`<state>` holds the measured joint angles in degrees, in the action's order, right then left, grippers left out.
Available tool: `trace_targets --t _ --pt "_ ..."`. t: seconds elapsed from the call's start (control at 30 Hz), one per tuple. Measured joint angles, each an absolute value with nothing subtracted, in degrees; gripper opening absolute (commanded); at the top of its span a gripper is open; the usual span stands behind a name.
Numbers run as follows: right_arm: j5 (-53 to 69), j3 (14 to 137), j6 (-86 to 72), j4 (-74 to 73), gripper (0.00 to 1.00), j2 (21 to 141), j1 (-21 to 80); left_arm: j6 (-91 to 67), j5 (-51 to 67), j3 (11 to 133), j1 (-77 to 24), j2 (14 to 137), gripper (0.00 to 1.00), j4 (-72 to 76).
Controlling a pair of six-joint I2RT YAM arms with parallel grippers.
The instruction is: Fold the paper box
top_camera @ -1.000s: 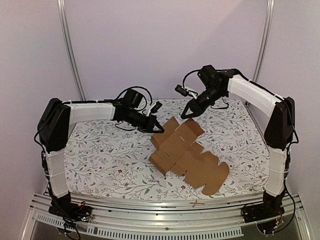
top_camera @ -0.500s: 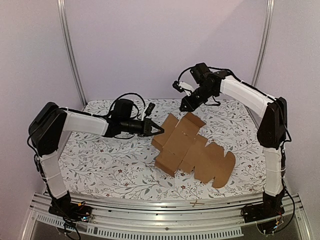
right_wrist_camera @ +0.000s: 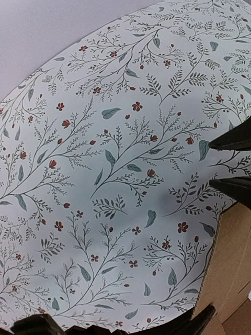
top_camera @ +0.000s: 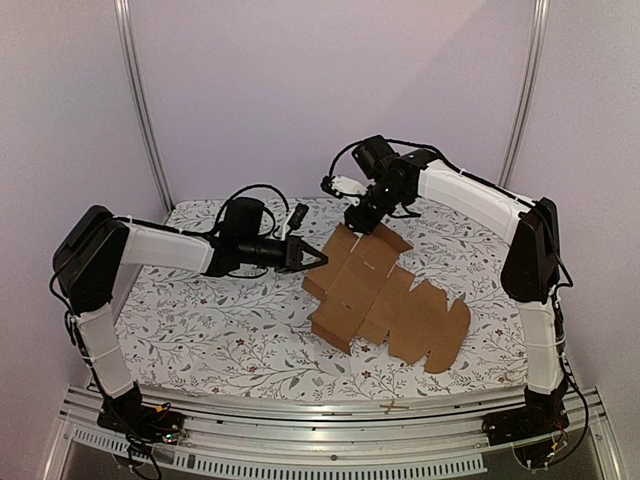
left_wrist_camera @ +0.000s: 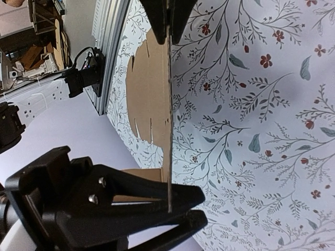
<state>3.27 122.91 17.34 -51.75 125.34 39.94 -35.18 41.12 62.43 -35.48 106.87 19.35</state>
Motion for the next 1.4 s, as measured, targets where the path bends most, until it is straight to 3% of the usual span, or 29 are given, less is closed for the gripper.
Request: trace_targets --t 1.07,1.4 --pt "8.3 118.0 20.0 -53.0 0.16 124.0 43.2 -39.7 36.9 60.6 -35.7 107.5 0.0 19.4" --pt "13.4 117.0 18.6 -53.1 0.28 124.6 43.1 -44.5 38.4 57.6 -35.8 110.3 0.0 26.7"
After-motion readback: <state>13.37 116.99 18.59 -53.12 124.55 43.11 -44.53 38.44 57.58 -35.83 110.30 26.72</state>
